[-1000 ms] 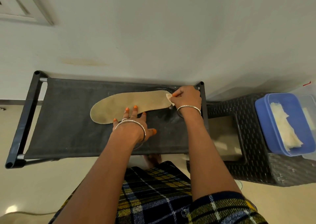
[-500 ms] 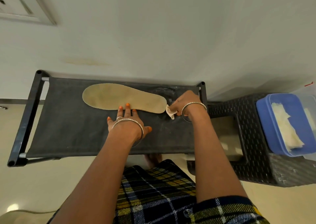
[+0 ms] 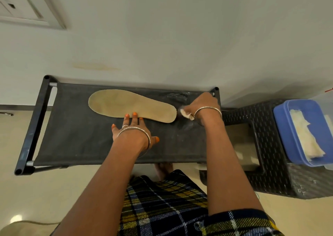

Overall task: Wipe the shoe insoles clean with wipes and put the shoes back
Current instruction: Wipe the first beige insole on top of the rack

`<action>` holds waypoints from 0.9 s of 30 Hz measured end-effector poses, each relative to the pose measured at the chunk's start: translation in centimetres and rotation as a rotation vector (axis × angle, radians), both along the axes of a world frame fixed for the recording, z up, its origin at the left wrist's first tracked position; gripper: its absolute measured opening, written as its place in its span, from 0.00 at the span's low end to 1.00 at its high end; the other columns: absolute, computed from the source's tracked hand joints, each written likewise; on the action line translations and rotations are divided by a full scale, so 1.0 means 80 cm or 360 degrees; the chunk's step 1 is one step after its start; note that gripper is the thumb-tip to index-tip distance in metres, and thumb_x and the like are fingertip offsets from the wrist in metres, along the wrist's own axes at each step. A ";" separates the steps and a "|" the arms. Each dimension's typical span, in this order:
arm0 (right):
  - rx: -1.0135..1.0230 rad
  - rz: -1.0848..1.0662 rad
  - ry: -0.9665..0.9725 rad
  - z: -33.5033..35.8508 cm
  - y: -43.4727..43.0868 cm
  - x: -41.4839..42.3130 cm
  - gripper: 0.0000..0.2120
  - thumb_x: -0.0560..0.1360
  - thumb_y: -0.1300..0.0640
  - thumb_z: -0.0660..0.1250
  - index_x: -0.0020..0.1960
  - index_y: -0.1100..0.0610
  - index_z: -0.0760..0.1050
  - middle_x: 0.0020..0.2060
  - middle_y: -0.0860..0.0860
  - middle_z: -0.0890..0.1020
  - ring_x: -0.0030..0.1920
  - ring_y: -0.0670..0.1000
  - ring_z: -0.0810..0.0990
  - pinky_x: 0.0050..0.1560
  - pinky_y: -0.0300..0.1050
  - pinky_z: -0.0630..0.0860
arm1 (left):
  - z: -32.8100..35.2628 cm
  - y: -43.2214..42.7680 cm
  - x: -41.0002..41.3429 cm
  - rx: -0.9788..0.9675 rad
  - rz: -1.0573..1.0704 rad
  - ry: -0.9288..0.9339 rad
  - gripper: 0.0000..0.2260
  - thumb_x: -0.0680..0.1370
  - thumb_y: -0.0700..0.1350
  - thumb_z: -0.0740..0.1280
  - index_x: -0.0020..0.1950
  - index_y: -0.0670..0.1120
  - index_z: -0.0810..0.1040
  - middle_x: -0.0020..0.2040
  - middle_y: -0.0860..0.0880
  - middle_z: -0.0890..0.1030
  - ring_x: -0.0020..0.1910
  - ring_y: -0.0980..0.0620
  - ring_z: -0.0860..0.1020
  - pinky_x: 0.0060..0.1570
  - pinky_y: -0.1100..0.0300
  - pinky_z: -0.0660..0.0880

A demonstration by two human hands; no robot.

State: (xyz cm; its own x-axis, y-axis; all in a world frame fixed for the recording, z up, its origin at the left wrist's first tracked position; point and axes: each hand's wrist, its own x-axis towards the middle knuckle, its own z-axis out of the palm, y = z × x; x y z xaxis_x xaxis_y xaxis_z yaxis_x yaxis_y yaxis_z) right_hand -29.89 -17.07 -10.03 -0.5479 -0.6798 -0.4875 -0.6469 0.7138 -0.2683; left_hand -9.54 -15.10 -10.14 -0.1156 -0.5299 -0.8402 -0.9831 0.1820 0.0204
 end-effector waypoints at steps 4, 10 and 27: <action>-0.0504 -0.0011 0.0037 0.015 -0.005 0.006 0.06 0.69 0.54 0.74 0.41 0.57 0.84 0.36 0.53 0.84 0.34 0.51 0.81 0.37 0.40 0.76 | 0.002 0.008 -0.011 -0.0005 -0.0037 0.0037 0.40 0.79 0.66 0.55 0.79 0.47 0.38 0.78 0.49 0.34 0.77 0.45 0.35 0.74 0.36 0.43; -0.0420 0.0234 -0.0046 -0.011 -0.001 0.035 0.07 0.70 0.60 0.70 0.42 0.52 0.86 0.41 0.52 0.86 0.45 0.55 0.84 0.47 0.46 0.81 | 0.006 0.009 -0.023 0.0020 -0.0080 0.0220 0.38 0.79 0.65 0.55 0.79 0.50 0.38 0.79 0.49 0.37 0.77 0.45 0.36 0.74 0.36 0.44; -0.0194 0.0138 -0.0027 -0.027 -0.007 0.038 0.11 0.65 0.54 0.73 0.46 0.55 0.84 0.45 0.54 0.85 0.47 0.57 0.84 0.48 0.48 0.82 | 0.000 0.009 -0.015 0.0048 -0.0098 0.0161 0.38 0.79 0.65 0.56 0.80 0.50 0.40 0.79 0.50 0.35 0.77 0.45 0.34 0.73 0.35 0.43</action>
State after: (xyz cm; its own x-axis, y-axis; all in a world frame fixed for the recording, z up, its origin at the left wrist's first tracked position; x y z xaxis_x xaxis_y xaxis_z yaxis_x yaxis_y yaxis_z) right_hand -26.88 -17.63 -12.20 -0.4768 -0.7789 -0.4074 -0.6993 0.6169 -0.3611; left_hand -10.71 -14.39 -10.18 -0.2319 -0.4938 -0.8381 -0.9627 0.2397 0.1252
